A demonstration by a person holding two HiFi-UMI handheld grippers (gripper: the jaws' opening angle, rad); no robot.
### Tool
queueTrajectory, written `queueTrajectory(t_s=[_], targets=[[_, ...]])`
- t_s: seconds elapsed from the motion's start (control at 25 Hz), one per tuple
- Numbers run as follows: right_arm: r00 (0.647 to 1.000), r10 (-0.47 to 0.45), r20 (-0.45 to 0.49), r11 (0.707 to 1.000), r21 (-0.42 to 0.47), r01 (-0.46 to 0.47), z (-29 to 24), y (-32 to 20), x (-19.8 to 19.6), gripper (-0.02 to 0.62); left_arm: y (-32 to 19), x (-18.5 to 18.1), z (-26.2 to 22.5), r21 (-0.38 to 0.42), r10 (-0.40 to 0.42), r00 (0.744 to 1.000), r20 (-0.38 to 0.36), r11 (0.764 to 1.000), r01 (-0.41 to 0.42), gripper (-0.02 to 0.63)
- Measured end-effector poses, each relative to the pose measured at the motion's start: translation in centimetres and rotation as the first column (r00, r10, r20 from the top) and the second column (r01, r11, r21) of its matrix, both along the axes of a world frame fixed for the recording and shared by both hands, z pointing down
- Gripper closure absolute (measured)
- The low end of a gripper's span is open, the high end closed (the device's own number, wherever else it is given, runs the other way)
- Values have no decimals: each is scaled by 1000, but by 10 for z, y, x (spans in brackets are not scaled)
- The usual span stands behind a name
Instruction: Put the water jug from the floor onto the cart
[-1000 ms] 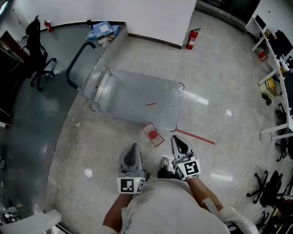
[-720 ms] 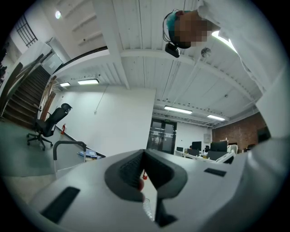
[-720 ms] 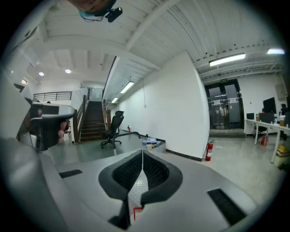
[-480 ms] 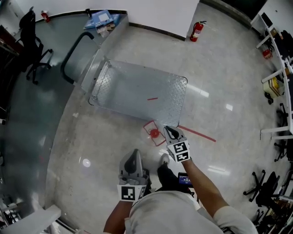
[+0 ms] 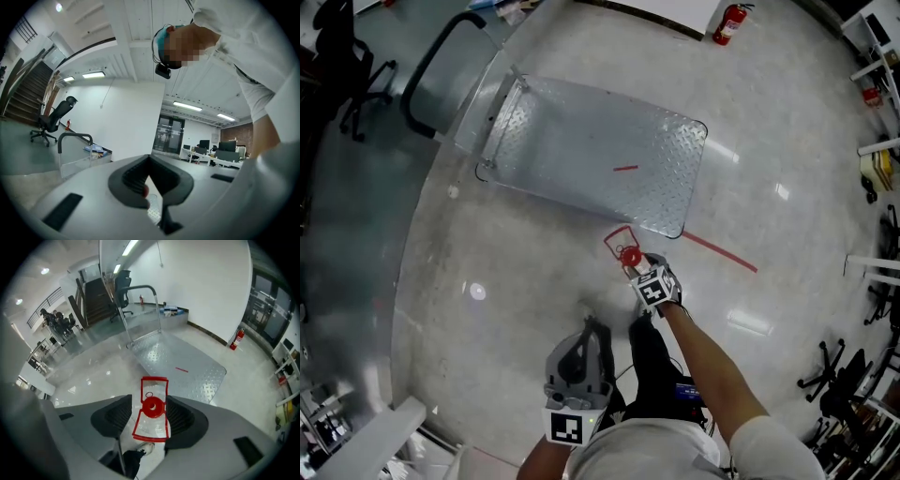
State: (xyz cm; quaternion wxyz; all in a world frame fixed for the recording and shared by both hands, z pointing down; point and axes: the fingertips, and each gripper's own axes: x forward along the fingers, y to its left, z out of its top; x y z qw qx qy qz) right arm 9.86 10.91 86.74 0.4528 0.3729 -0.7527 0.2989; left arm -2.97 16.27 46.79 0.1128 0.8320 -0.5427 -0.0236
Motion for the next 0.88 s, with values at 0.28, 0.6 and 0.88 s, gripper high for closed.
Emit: queueTrajectory(t_s=[0.28, 0.6, 0.88], targets=[[995, 45, -89, 992, -115, -55, 79, 1, 8, 341, 2, -10, 39, -77, 6, 1000, -10, 997, -6, 607], [992, 41, -121, 984, -166, -61, 121, -1, 5, 316, -1, -16, 62, -107, -6, 1000, -27, 994, 4, 607], [993, 10, -116, 982, -184, -31, 133, -4, -4, 311, -2, -23, 72, -128, -18, 999, -28, 992, 15, 607]])
